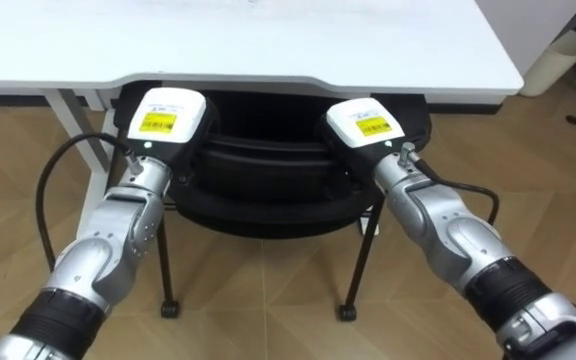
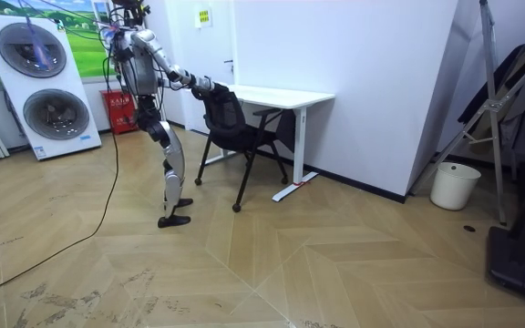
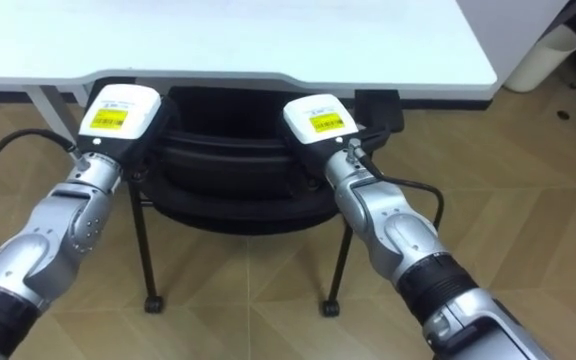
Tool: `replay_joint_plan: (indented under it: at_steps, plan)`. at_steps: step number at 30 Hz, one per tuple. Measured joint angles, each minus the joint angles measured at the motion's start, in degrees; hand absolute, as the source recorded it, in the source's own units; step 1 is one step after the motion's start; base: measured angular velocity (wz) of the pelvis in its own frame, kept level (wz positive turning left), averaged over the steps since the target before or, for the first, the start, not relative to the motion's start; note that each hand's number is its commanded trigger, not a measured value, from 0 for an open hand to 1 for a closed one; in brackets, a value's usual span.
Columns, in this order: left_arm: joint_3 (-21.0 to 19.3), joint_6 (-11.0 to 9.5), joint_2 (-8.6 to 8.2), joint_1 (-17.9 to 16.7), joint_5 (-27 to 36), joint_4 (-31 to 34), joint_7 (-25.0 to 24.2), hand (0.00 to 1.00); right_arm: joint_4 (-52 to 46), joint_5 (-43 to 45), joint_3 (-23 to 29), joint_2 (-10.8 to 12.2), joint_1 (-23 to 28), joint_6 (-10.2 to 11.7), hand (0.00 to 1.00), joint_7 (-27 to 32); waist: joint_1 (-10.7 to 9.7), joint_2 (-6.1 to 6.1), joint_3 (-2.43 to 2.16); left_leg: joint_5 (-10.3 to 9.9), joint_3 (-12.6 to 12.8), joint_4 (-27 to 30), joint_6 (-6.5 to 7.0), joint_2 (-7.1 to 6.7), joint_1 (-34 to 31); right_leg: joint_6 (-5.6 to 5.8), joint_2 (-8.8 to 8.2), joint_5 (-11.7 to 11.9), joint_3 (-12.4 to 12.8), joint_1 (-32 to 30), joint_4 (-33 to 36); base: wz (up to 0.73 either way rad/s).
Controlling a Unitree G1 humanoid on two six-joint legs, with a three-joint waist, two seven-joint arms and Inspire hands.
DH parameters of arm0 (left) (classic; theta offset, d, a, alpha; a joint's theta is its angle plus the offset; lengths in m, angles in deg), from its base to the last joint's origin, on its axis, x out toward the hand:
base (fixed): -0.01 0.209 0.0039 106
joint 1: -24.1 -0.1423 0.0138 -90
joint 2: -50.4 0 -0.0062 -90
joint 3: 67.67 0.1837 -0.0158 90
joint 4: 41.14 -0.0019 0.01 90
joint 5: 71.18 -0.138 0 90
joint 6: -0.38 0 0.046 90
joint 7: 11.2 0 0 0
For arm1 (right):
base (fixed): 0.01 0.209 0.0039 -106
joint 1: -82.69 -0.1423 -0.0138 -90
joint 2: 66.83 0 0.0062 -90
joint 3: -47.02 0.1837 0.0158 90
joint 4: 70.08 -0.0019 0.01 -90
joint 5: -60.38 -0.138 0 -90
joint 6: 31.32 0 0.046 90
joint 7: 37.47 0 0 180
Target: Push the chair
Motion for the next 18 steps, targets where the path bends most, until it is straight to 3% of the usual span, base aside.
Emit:
replay_joint_plan:
  at_steps: [3,4,5,9,16,18]
  plan:
    - [-0.04,0.14,0.00,-0.17,0.00,0.14,-0.18,1.00,-0.63,-0.27,0.12,-0.07,-0.07,-0.01,0.00,-0.72,0.00,0.02,-0.07,0.26,-0.02,-0.73,-0.13,0.04,0.40,-0.12,0.05,0.16,-0.21,0.40,-0.50,0.04]
    - [-0.04,0.16,-0.03,-0.24,-0.03,0.16,-0.42,0.66,-0.67,-0.28,0.12,-0.04,-0.07,-0.04,0.00,-1.20,0.01,0.02,-0.08,0.27,-0.11,-0.95,-0.15,0.07,0.82,-0.15,0.18,0.32,-0.34,0.93,-0.99,0.04]
    - [-0.04,0.16,-0.06,-0.31,-0.08,0.17,-0.65,0.00,-0.67,-0.28,0.11,-0.01,-0.08,-0.09,0.00,-1.59,0.08,0.01,-0.12,0.33,-0.15,-1.26,-0.22,0.09,1.09,-0.13,0.27,0.41,-0.34,1.26,-1.37,0.05]
    - [-0.29,0.28,-0.80,-0.56,-0.91,0.27,-1.25,0.00,-0.74,-1.05,0.11,-0.01,-0.17,-0.43,0.00,-3.21,0.41,-0.15,-0.25,0.41,-0.37,-2.04,-0.23,0.12,2.14,0.00,0.61,0.84,-0.40,2.59,-2.73,0.01]
    - [-3.82,1.40,-6.81,-0.59,0.64,0.41,-2.04,0.00,-0.72,-2.06,0.12,0.45,-0.21,-1.99,0.00,-5.26,1.71,-0.44,-0.39,0.52,-0.46,-2.41,-0.27,0.15,2.93,0.01,0.80,1.12,-0.45,3.66,-3.63,0.00]
    - [-3.93,1.36,-7.38,-0.59,2.21,0.48,-1.95,0.00,-0.72,-2.22,0.12,0.76,-0.22,-2.53,0.00,-5.76,1.94,-0.71,-0.51,0.52,-0.38,-2.32,-0.27,0.15,3.17,0.01,0.80,1.12,-0.43,3.89,-3.84,0.00]
